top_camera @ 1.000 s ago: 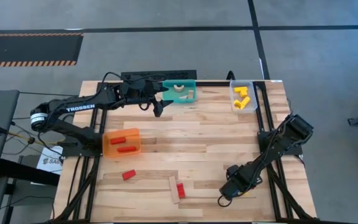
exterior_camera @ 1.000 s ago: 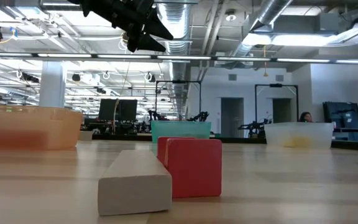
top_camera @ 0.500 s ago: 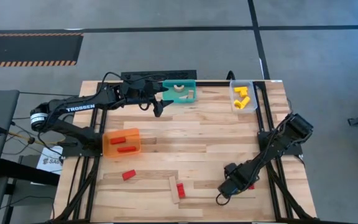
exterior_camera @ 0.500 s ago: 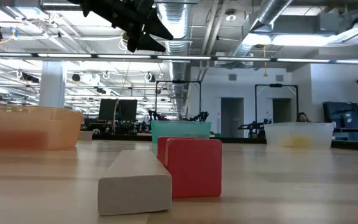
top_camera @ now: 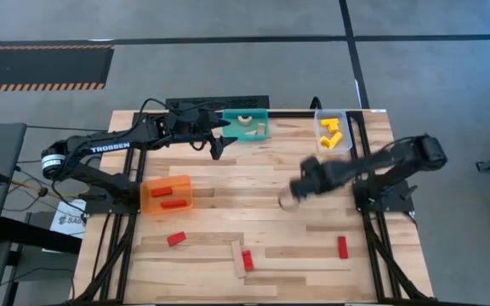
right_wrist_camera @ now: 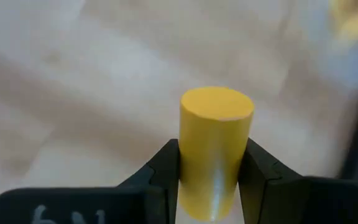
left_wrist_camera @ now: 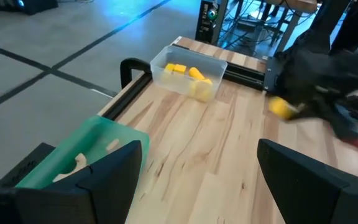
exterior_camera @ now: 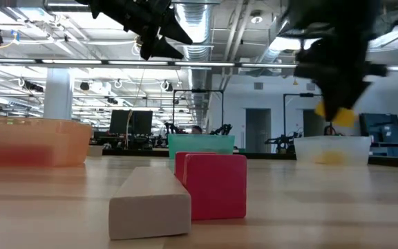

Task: Sort & place blocks by color
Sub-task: Put the yellow block into the transparent white bin

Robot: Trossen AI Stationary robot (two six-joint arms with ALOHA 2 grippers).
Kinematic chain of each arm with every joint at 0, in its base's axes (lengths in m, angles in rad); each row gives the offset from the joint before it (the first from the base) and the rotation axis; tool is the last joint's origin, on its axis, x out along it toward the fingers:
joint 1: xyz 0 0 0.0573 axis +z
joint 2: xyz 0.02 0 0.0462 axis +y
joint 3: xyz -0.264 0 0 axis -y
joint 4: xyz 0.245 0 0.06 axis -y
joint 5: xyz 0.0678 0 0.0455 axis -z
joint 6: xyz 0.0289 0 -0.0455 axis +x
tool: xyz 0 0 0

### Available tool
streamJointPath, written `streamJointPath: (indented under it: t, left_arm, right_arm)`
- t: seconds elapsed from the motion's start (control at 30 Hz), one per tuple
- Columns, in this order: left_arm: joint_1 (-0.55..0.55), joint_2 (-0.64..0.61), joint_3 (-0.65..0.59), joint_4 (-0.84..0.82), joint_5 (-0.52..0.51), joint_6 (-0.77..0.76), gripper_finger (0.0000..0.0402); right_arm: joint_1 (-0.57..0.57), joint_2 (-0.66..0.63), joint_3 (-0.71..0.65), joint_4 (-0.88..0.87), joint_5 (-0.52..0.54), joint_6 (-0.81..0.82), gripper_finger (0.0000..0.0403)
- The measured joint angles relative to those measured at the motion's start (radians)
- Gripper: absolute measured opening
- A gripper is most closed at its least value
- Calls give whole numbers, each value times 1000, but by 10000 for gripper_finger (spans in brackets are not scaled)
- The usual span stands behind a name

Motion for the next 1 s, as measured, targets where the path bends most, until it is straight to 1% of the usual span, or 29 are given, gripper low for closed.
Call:
streamJointPath:
  t: [0.13,0.27,0.37,0.47,0.63,0.7,0.73,0.8,0.93,1.0]
  left_arm:
    - [0,0,0,-6,0,-21,306]
    - [0,0,0,-9,0,-60,306]
    - [0,0,0,-23,-2,-90,306]
    - [0,0,0,-55,-7,-125,306]
    - [-12,0,0,-95,-44,-179,306]
    - [-22,0,0,-107,-57,-188,306]
    - [-27,0,0,-112,-65,-192,306]
    - [-35,0,0,-115,-82,-194,306]
    - [-44,0,0,-118,-114,-195,306]
    - [-44,0,0,-118,-115,-195,306]
  right_arm:
    - [-328,-35,0,57,23,-365,116]
    - [-632,-59,0,138,36,-621,116]
    - [-812,-67,0,220,1,-772,116]
    - [-947,-60,0,312,-58,-886,116]
    - [-1090,12,1,391,-123,-975,116]
    - [-1131,53,1,406,-193,-991,116]
    - [-1147,68,0,410,-223,-1004,124]
    - [-1163,100,0,419,-246,-1026,157]
    - [-1168,144,0,417,-252,-1040,245]
    - [-1166,151,0,416,-250,-1046,276]
